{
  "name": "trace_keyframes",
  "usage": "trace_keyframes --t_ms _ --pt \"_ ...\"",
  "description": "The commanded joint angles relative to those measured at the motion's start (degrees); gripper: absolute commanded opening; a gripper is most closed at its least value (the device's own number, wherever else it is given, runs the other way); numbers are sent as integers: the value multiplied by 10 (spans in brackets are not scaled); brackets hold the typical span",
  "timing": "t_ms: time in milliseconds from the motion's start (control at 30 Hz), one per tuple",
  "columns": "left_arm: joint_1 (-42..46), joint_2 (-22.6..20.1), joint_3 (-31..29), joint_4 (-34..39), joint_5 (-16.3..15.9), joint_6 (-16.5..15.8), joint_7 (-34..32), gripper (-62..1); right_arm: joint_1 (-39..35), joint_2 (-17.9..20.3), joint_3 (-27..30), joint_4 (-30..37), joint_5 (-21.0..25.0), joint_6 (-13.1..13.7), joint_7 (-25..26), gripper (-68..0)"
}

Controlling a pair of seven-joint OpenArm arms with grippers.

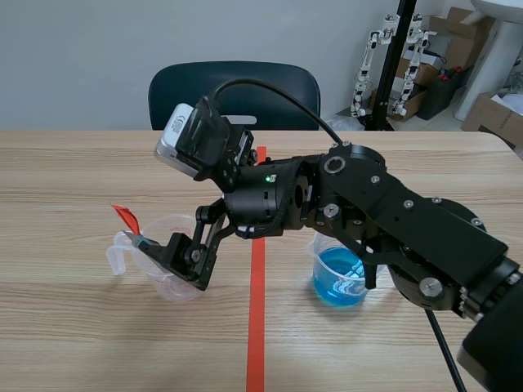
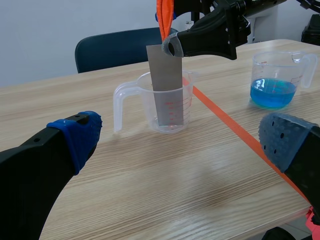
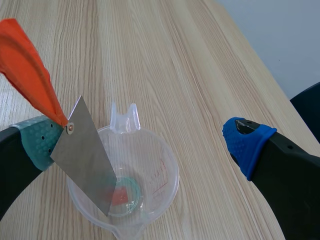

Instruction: Do the redox reaction experiment. return to the home posture

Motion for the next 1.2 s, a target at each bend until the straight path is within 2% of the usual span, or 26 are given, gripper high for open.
trace_keyframes --t_ms 0,633,733,933,1000,1067,1133,1167 --pt "6 0 -1 13 -2 -1 -8 14 12 1 1 6 8 0 7 4" --pt "6 0 -1 13 -2 -1 -8 14 9 2 1 18 8 2 11 4" --pt "6 0 -1 13 -2 -1 -8 14 -7 17 1 58 12 2 11 4" --pt "6 0 -1 13 -2 -1 -8 14 -59 71 1 181 17 -2 6 4" --pt "6 0 -1 13 -2 -1 2 14 -83 97 1 221 17 -10 4 4" --pt "6 0 -1 13 -2 -1 22 14 -110 126 1 260 17 -30 4 4" --pt "6 0 0 13 -1 -1 27 14 -137 155 1 297 22 -64 4 4" --pt "6 0 0 13 -2 -1 27 14 -152 172 2 315 28 -89 4 4"
